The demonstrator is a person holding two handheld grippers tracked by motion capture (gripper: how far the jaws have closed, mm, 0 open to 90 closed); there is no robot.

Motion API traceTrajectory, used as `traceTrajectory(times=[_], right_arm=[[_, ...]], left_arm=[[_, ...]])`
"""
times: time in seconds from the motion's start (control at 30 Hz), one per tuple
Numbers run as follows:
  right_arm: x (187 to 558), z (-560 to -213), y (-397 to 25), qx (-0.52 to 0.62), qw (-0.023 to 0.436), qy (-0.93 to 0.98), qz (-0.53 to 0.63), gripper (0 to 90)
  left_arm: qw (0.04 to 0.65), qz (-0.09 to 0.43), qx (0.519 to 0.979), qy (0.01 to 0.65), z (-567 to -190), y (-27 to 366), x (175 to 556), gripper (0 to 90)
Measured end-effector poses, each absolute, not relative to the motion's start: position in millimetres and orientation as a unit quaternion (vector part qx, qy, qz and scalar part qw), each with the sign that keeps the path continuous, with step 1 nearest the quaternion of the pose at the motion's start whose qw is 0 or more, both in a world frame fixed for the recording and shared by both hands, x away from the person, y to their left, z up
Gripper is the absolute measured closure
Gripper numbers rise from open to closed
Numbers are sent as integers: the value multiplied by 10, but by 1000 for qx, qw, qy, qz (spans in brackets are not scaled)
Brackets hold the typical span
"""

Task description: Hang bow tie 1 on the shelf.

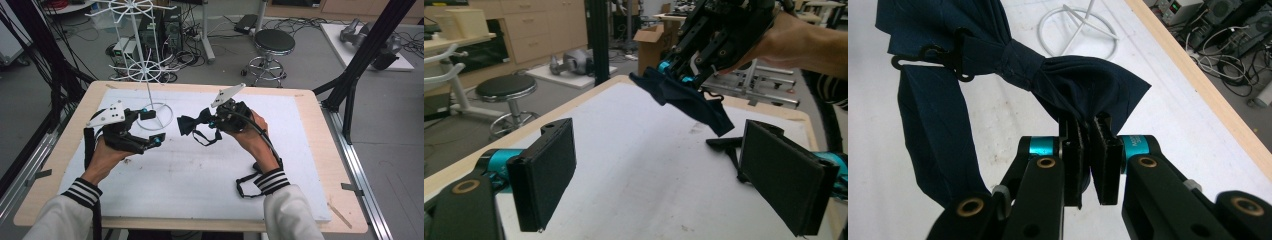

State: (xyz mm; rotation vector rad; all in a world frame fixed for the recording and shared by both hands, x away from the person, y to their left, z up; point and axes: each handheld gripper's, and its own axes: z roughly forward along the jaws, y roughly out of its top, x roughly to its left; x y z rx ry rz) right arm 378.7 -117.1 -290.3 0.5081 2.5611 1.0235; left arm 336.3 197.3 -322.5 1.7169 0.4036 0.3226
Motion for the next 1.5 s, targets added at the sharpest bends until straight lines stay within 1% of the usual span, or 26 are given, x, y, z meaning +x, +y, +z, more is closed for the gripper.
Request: traceTrajectory(times=[0.07, 0.3, 0.47, 0.6, 0.7, 0.9, 1.0, 1.23, 1.33, 1.5], right_arm=[[3788, -2908, -1155, 177, 166, 901, 360, 849], [3792, -2916, -1126, 169, 160, 901, 366, 847], [3790, -2928, -1091, 165, 164, 904, 360, 847], [3790, -2931, -1083, 163, 163, 904, 360, 847], [3790, -2934, -1078, 163, 162, 904, 360, 847], [3777, -2929, -1057, 153, 164, 905, 363, 847], [3769, -2923, -1048, 150, 164, 904, 365, 847], [3762, -2928, -1028, 145, 167, 905, 364, 847], [3756, -2926, -1027, 143, 168, 905, 364, 847], [3746, -2923, -1024, 141, 172, 905, 362, 847]], left_arm=[[623, 135, 752, 166, -3217, 1927, 3377, 162], [622, 119, 757, 163, -3222, 1804, 3412, 176], [621, 101, 762, 152, -3234, 1721, 3430, 175], [617, 99, 766, 151, -3238, 1667, 3447, 176], [616, 94, 768, 148, -3240, 1637, 3458, 217], [612, 83, 771, 157, -3250, 1580, 3493, 226], [612, 76, 770, 165, -3262, 1580, 3514, 280], [610, 57, 772, 168, -3271, 1597, 3534, 457], [614, 54, 767, 176, -3263, 1612, 3538, 473], [612, 51, 767, 186, -3253, 1631, 3534, 579]])
